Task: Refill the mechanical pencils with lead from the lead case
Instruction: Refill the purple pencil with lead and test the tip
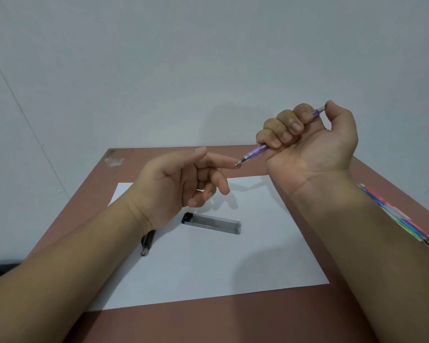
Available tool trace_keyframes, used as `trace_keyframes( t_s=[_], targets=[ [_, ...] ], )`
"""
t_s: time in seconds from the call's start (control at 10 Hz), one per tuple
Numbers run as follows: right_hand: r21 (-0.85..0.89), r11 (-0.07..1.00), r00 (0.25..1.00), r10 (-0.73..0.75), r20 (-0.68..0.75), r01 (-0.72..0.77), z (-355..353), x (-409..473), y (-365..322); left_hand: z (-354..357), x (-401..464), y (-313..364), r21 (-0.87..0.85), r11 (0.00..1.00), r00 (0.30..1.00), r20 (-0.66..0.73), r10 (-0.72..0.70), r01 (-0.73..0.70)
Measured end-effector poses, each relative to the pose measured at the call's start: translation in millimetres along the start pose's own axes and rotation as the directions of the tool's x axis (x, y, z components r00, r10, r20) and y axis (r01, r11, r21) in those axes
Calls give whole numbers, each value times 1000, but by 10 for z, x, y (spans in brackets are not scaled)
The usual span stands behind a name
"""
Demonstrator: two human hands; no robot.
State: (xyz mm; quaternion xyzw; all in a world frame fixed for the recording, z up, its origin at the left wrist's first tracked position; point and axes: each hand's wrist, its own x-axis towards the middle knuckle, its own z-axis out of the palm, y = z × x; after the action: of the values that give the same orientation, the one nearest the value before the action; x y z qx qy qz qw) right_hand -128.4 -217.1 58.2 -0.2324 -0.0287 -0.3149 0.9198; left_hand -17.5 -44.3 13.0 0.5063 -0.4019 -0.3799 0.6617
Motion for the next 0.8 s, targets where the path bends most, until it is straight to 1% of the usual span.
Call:
trace_keyframes(
  t_s=[0.2,0.5,0.6,0.8],
  targets=[
    [3,1000,1000,-2,-7,2,-6,4,-7,15,-5,4,6,1000,1000,-4,-1,1],
    [89,996,999,9,-49,-5,-52,34,-13,17,-17,-5,19,999,999,3,33,-33],
    [102,995,999,12,-46,-7,-55,31,-6,32,-20,-22,48,997,997,-28,67,-65],
    [126,992,999,27,-37,-22,-50,17,17,80,-15,-16,199,976,989,-104,106,-84]
  ],
)
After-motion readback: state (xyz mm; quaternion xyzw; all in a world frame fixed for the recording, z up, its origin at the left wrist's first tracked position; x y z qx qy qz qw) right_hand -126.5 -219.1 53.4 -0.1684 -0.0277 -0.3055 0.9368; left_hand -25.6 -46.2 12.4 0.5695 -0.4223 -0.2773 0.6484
